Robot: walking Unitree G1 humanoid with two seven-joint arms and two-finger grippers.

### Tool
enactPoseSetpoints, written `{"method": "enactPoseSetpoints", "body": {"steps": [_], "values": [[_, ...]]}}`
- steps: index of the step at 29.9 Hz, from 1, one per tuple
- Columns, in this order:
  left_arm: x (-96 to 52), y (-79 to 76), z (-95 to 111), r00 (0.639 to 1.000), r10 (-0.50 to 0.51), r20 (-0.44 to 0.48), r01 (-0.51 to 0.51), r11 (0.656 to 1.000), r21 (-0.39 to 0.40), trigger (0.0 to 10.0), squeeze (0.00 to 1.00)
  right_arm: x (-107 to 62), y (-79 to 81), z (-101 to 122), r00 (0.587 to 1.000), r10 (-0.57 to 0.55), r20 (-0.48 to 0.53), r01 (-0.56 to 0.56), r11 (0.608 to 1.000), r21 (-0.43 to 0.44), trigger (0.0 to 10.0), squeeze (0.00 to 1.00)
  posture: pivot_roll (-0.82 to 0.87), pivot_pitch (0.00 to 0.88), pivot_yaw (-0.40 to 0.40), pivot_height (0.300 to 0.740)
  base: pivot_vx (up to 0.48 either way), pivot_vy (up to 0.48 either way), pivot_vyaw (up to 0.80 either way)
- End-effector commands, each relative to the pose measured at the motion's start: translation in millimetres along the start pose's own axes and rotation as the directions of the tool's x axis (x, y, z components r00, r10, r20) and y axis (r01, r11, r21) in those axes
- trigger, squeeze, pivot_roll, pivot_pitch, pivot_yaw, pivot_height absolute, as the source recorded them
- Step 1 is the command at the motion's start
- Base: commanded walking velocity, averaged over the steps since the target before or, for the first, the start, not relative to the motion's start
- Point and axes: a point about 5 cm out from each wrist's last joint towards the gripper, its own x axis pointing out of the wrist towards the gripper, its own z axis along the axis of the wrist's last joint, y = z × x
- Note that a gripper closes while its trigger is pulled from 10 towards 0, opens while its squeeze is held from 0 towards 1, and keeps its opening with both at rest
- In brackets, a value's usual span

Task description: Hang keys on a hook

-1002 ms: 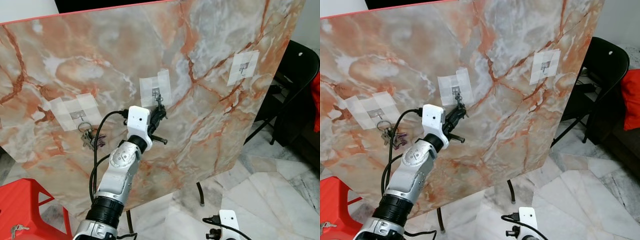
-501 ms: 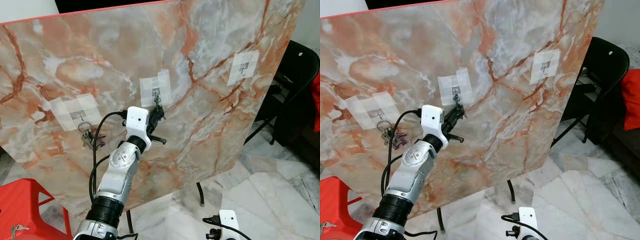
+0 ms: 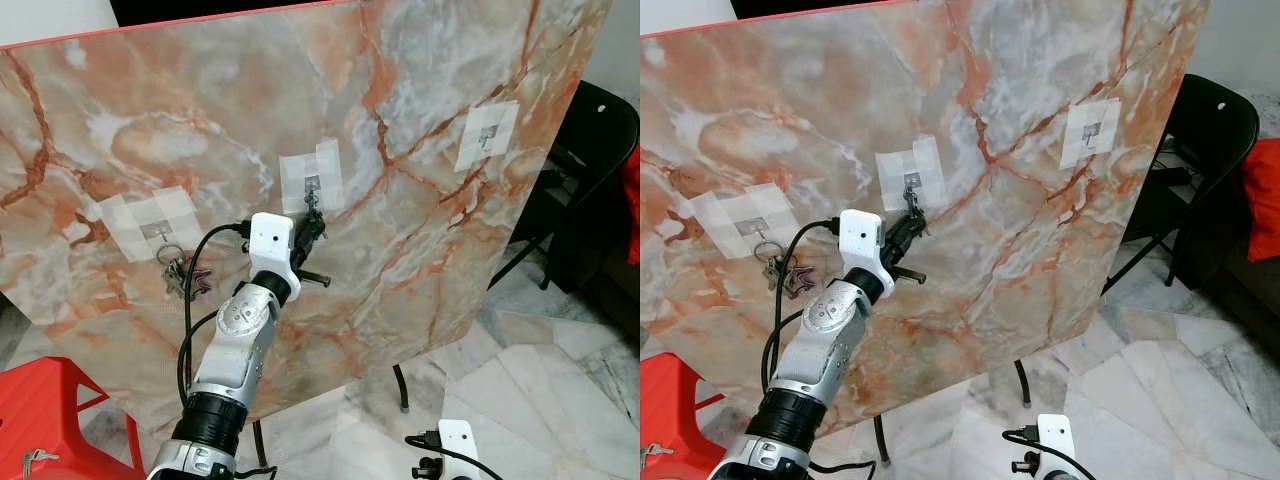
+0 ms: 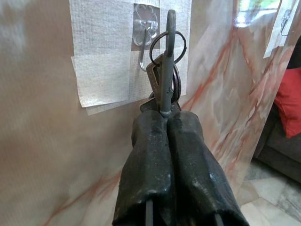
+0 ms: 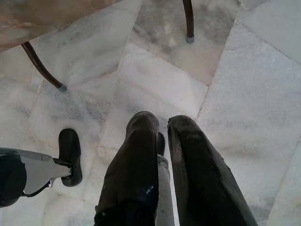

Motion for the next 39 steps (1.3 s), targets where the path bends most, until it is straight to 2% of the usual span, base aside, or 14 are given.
{"method": "enactPoseSetpoints", "body": {"steps": [1, 7, 10, 19, 21, 22, 23, 24, 26, 28, 29, 30, 31, 39], "values": [[4.9, -1.6, 4, 1.000, -0.008, 0.010, 0.008, 1.000, -0.007, 10.0, 0.00, 0.3, 0.5, 2, 1.000, 0.002, 0.003, -0.002, 1.000, 0.005, 10.0, 0.00, -0.01, 0.000, -0.011, 0.740, 0.000, 0.000, 0.00], [4.3, 1.0, 0, 1.000, 0.022, -0.011, -0.023, 0.995, -0.092, 10.0, 0.00, 0.3, 0.4, 2, 1.000, 0.002, 0.002, -0.002, 1.000, 0.003, 10.0, 0.00, -0.01, 0.000, -0.011, 0.740, 0.000, 0.000, 0.00], [3.4, 8.1, 0, 0.998, 0.068, -0.011, -0.069, 0.983, -0.171, 10.0, 0.00, 0.3, 0.3, 2, 1.000, 0.001, 0.002, -0.001, 1.000, 0.004, 10.0, 0.00, -0.01, 0.000, -0.012, 0.740, 0.000, 0.000, 0.00], [3.3, 12.2, 0, 0.997, 0.082, -0.007, -0.082, 0.976, -0.201, 10.0, 0.00, 0.3, 0.1, 2, 1.000, 0.001, 0.002, -0.001, 1.000, 0.004, 10.0, 0.00, -0.01, 0.000, -0.013, 0.740, 0.000, 0.000, 0.00], [2.9, 10.6, 0, 0.998, 0.068, -0.004, -0.067, 0.978, -0.196, 10.0, 0.32, 0.3, 0.1, 2, 1.000, 0.001, 0.002, -0.001, 1.000, 0.005, 10.0, 0.00, -0.01, 0.000, -0.013, 0.740, 0.000, 0.000, 0.00], [2.8, 10.1, 0, 0.998, 0.064, -0.002, -0.063, 0.979, -0.193, 10.0, 0.32, 0.3, 0.2, 2, 1.000, 0.001, 0.002, -0.001, 1.000, 0.005, 10.0, 0.00, -0.01, 0.000, -0.013, 0.740, 0.000, 0.000, 0.00], [2.7, 9.6, 0, 0.998, 0.061, -0.003, -0.060, 0.979, -0.194, 10.0, 0.42, 0.3, 0.2, 2, 1.000, 0.001, 0.002, -0.001, 1.000, 0.005, 10.0, 0.00, -0.01, 0.000, -0.013, 0.740, 0.000, 0.000, 0.00], [2.6, 9.2, 0, 0.998, 0.059, -0.004, -0.059, 0.979, -0.196, 10.0, 0.42, 0.3, 0.2, 2, 1.000, 0.001, 0.002, -0.001, 1.000, 0.005, 10.0, 0.00, -0.01, 0.000, -0.013, 0.740, 0.000, 0.000, 0.00], [2.3, 9.1, 1, 0.998, 0.059, 0.000, -0.058, 0.978, -0.200, 10.0, 0.29, 0.3, 0.3, 2, 1.000, 0.001, 0.002, -0.001, 1.000, 0.004, 10.0, 0.00, -0.01, 0.000, -0.012, 0.740, 0.000, 0.000, 0.00], [1.7, 9.3, 2, 0.998, 0.060, 0.014, -0.056, 0.978, -0.202, 10.0, 0.29, 0.3, 0.3, 2, 1.000, 0.001, 0.002, -0.001, 1.000, 0.004, 10.0, 0.00, -0.01, 0.000, -0.012, 0.740, 0.000, 0.000, 0.00], [1.1, 9.8, 5, 0.998, 0.062, 0.028, -0.055, 0.978, -0.202, 10.0, 0.24, 0.3, 0.3, 2, 1.000, 0.001, 0.002, -0.001, 1.000, 0.005, 10.0, 0.00, -0.01, 0.000, -0.011, 0.740, 0.000, 0.000, 0.00], [0.6, 9.9, 6, 0.997, 0.058, 0.040, -0.049, 0.978, -0.205, 10.0, 0.08, 0.3, 0.3, 2, 1.000, 0.001, 0.002, -0.001, 1.000, 0.005, 10.0, 0.00, -0.01, 0.000, -0.011, 0.740, 0.000, 0.000, 0.00], [0.4, 9.7, 8, 0.997, 0.054, 0.048, -0.043, 0.977, -0.210, 10.0, 0.00, 0.3, 0.3, 2, 1.000, 0.001, 0.002, -0.001, 1.000, 0.005, 10.0, 0.00, -0.01, 0.000, -0.011, 0.740, 0.000, 0.000, 0.00], [-6.4, 10.0, 12, 0.995, 0.037, 0.090, -0.017, 0.975, -0.220, 10.0, 0.00, 0.3, 0.4, 2, 1.000, 0.002, 0.003, -0.002, 1.000, 0.006, 10.0, 0.00, -0.01, 0.000, -0.011, 0.740, 0.000, 0.000, 0.00]]}}
